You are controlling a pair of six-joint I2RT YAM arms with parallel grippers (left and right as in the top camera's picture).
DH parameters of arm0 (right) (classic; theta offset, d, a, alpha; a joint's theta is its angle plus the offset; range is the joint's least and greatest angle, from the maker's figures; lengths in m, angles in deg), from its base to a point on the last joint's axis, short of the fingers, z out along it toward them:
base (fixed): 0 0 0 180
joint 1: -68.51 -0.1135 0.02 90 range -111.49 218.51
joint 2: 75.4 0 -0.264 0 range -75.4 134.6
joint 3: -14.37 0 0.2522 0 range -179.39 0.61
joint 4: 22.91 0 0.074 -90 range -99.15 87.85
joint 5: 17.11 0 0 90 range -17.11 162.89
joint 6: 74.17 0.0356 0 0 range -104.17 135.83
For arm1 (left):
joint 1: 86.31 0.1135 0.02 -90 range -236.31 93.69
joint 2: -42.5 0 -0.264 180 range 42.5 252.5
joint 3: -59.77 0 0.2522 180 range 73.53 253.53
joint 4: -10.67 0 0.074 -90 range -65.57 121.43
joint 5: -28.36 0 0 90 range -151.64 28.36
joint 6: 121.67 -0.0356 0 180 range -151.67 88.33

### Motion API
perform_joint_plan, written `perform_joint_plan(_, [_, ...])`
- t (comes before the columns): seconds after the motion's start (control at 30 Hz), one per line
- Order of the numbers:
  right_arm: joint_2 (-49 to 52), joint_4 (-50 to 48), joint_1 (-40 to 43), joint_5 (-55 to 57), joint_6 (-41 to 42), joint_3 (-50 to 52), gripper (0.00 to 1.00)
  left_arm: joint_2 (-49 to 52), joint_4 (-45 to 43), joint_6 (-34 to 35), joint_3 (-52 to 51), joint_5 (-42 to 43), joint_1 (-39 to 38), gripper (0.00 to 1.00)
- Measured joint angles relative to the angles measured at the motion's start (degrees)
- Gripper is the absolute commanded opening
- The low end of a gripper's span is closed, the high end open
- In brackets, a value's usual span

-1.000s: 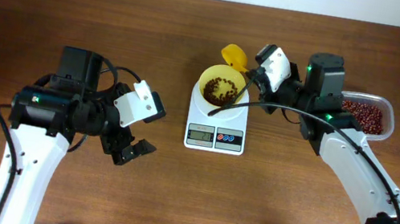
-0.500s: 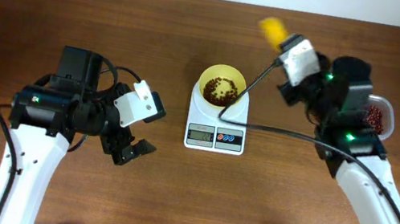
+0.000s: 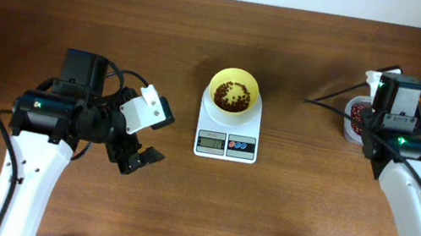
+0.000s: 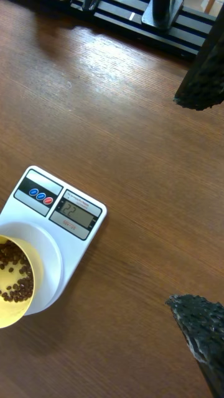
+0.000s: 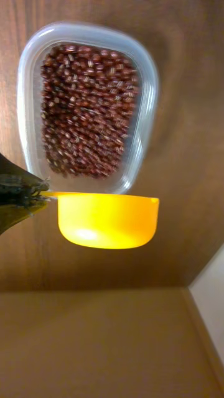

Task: Scoop item into bowl and weigh 50g on scale

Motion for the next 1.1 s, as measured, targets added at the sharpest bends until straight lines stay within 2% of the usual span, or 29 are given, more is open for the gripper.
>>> perform_joint_plan(0.17, [7.1, 1.0, 1.8, -2.9, 0.3, 0.0, 0.04, 0.0, 0.0, 0.0, 0.0, 0.0, 0.0, 0.99])
perform_joint_plan(0.43, [12.7, 1.0, 2.1, -3.4, 0.3, 0.0, 0.04, 0.0, 0.0, 0.0, 0.0, 0.0, 0.0, 0.99])
perform_joint_plan(0.67, [13.3, 1.4, 2.9, -7.3, 0.3, 0.0, 0.04, 0.0, 0.0, 0.0, 0.0, 0.0, 0.0, 0.99])
perform_joint_plan(0.97, [13.3, 1.4, 3.7, -17.7, 9.6, 0.0, 0.04, 0.0, 0.0, 0.0, 0.0, 0.0, 0.0, 0.99])
perform_joint_plan(1.1, [13.3, 1.4, 6.5, -23.1, 15.4, 0.0, 0.04, 0.0, 0.0, 0.0, 0.0, 0.0, 0.0, 0.99])
